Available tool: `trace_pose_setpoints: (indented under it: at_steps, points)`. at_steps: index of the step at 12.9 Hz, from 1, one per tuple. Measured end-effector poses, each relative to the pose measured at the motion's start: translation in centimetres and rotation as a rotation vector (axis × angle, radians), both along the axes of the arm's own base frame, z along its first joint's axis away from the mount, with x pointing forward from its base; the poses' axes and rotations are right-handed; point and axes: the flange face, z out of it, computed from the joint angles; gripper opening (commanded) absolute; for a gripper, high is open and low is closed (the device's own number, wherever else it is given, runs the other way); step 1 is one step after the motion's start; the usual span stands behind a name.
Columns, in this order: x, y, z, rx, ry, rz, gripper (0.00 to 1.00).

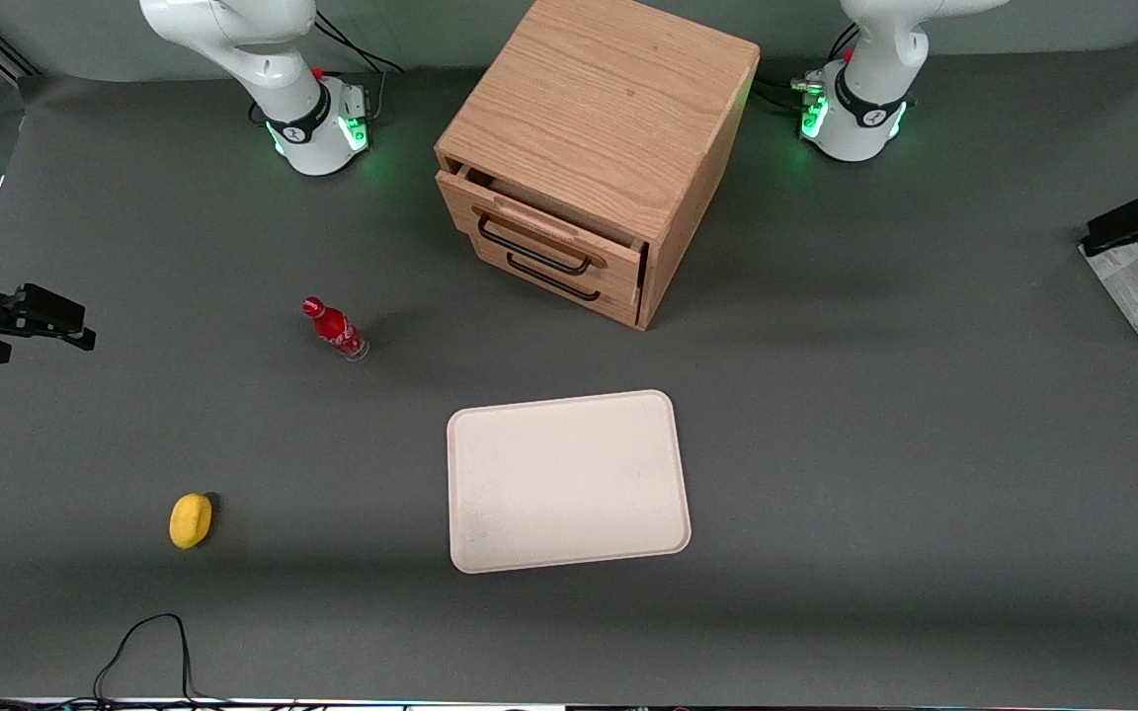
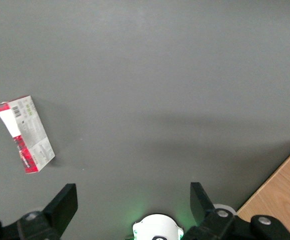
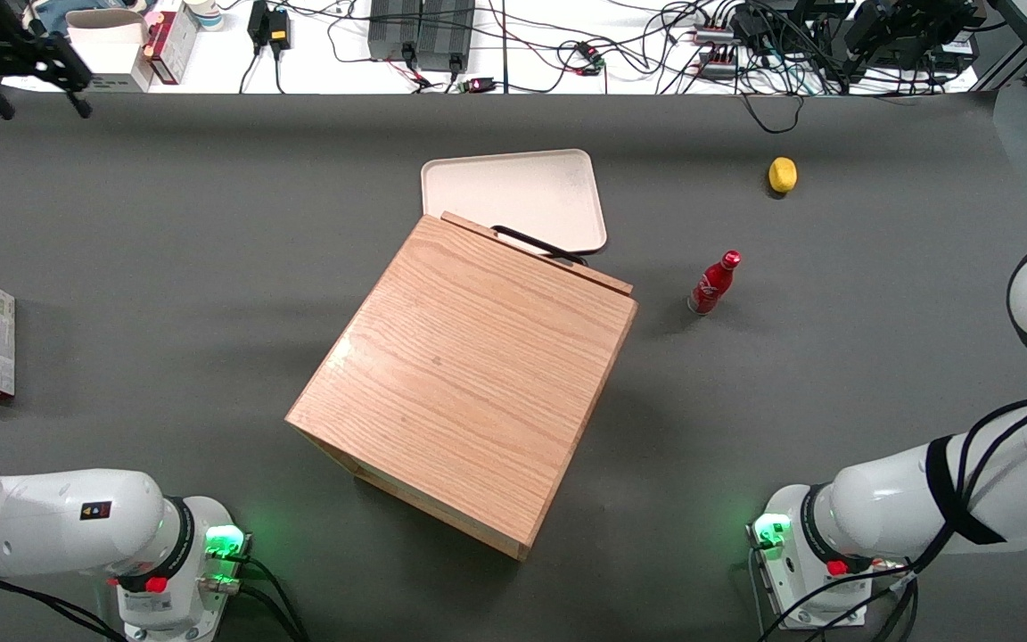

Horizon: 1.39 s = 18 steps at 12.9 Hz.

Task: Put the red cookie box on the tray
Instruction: 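Move the left gripper over the red-and-white cookie box, then lower the left gripper and close it on the cookie box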

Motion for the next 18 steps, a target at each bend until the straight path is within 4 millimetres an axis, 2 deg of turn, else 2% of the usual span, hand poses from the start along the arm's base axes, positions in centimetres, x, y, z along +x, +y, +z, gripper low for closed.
trace_pose_setpoints:
  at_steps: [1, 3, 7, 10, 11, 12, 14, 18]
  points:
    - [-0.1, 1.7, -0.3, 0.009, 0.006, 0.03, 1.0]
    - [-0.4, 6.5, -1.1, 0.021, 0.014, 0.115, 1.0]
    - [-1.4, 18.3, -3.1, 0.034, -0.021, 0.302, 1.0]
    - [-3.0, 27.9, -6.1, 0.045, -0.006, 0.342, 1.0]
    - [-3.4, 30.5, -7.1, 0.068, -0.006, 0.338, 1.0]
    - [-3.7, 32.4, -7.9, 0.089, -0.011, 0.339, 1.0]
    - [-4.0, 34.5, -9.3, 0.115, -0.009, 0.344, 1.0]
    - [-4.3, 35.5, -11.6, 0.103, 0.027, 0.354, 1.0]
